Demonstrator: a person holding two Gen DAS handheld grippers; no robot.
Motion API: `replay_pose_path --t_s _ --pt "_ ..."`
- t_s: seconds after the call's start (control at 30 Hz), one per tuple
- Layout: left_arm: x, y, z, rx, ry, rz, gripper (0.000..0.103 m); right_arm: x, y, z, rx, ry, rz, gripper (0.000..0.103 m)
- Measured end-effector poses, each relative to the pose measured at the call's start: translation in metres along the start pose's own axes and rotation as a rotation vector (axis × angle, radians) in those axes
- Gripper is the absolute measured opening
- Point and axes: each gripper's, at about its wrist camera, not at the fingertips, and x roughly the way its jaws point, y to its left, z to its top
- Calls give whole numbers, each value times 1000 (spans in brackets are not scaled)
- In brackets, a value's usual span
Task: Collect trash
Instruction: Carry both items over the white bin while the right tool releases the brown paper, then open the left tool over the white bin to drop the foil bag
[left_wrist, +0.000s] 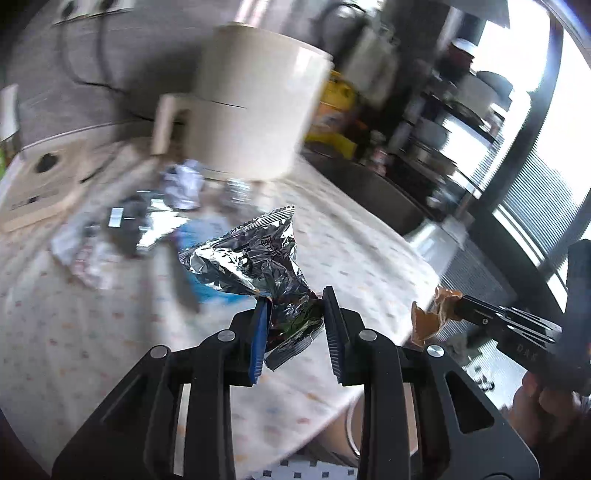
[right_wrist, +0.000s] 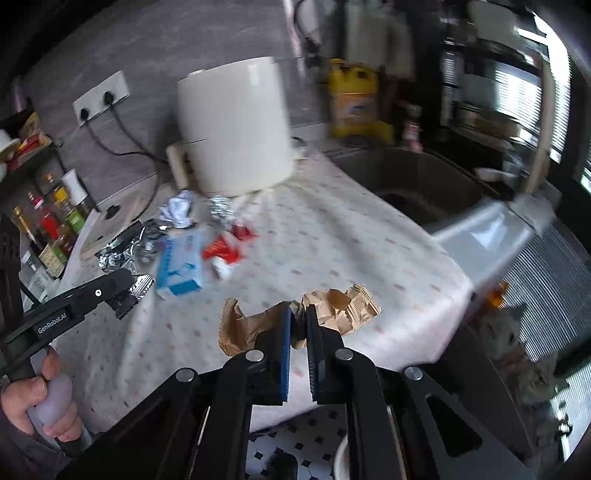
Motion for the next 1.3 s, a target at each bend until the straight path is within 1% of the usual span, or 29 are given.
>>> replay_pose_path --t_s 0.3,0.43,0.47,0.53,0.6,0.63,0.67,0.7,0.77,0.9,1.17,1.3 --pt "27 -84 -18 103 75 -112 28 -40 -73 -40 114 13 -86 9" --pt "37 -111 -26 139 105 -150 28 -52 -95 -57 150 30 -113 10" --pt "40 -117 -28 147 112 -158 28 -55 -100 -62 163 35 -111 13" --pt "44 -129 -32 166 126 -174 28 -60 -109 -69 189 36 -107 17" --pt "50 -140 -36 181 143 -188 28 -65 -118 -76 213 41 -107 24" --pt "52 -144 -39 187 151 -194 28 -69 -123 -82 225 43 -108 36" --pt "55 -150 -43 198 164 -201 28 -73 -127 -86 233 40 -115 55" --pt "58 -154 -45 206 175 -208 28 -77 -129 -90 238 33 -122 60" --pt "62 -162 -52 222 195 -221 28 -84 -137 -101 255 37 -141 61" --pt "75 -181 -69 261 248 -250 28 -96 -159 -122 336 52 -185 62" --pt "92 -225 -97 325 325 -320 29 -127 -192 -156 427 54 -276 69" --pt "100 -248 -113 358 359 -345 29 -145 -208 -173 465 53 -322 72"
